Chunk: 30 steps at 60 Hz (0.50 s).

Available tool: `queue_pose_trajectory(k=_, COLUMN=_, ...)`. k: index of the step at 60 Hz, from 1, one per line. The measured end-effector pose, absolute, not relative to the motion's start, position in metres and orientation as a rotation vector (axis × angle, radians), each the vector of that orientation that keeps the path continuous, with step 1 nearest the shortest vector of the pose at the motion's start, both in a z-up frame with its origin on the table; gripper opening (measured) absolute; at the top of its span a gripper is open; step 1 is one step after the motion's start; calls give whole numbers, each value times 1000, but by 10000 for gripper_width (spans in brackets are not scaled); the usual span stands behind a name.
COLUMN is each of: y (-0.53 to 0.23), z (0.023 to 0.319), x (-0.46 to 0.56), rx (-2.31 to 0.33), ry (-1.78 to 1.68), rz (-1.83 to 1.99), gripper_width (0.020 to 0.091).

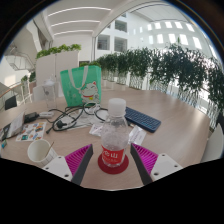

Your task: Pour water

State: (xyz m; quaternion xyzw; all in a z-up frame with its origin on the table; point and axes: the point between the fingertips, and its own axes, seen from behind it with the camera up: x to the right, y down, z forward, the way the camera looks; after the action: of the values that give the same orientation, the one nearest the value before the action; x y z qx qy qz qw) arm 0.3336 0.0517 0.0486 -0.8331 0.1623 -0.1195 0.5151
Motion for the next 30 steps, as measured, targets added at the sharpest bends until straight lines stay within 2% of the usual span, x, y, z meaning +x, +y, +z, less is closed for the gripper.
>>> queue_pose_trajectory(k=30, y=-136, z=165, x=195, rx=-2019, ry=356, rz=-320, gripper_width=839)
